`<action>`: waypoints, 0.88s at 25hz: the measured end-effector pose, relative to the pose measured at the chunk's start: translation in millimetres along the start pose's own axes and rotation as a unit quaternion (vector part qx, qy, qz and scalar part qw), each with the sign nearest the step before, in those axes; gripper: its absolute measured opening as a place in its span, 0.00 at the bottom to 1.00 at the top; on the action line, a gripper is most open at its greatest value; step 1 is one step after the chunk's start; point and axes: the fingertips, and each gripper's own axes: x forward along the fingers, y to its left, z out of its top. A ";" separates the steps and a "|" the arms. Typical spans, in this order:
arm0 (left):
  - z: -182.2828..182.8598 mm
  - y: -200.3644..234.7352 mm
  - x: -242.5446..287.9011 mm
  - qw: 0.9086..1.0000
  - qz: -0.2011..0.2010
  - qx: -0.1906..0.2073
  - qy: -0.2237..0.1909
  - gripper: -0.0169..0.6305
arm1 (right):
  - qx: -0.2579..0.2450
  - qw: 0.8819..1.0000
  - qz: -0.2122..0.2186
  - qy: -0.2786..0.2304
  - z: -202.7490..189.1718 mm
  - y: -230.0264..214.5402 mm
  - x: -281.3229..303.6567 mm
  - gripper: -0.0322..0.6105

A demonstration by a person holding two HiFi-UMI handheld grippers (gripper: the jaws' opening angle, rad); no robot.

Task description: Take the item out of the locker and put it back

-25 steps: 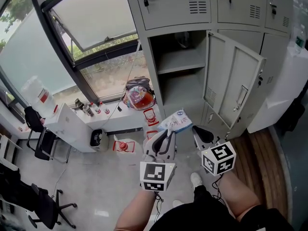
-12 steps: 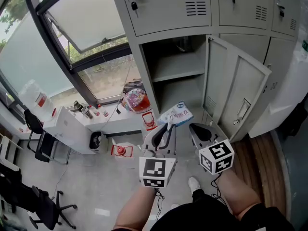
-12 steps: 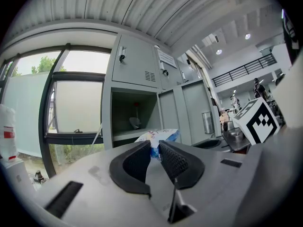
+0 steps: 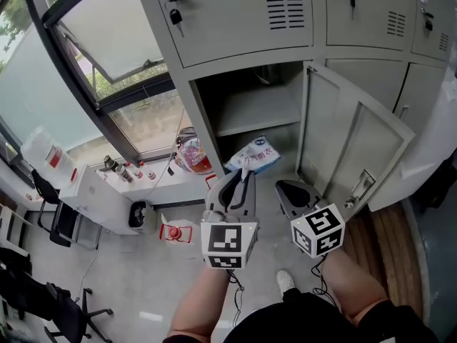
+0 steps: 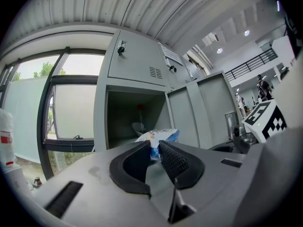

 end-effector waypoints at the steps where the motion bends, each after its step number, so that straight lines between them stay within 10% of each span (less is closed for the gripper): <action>1: 1.6 1.5 7.2 1.000 0.002 0.001 -0.001 0.12 | 0.001 1.000 0.001 -0.001 1.1 -3.4 3.7 0.13; 22: -3.3 44.0 130.6 0.998 0.036 0.023 0.036 0.12 | 0.008 0.999 0.032 -0.007 12.1 -35.8 65.1 0.13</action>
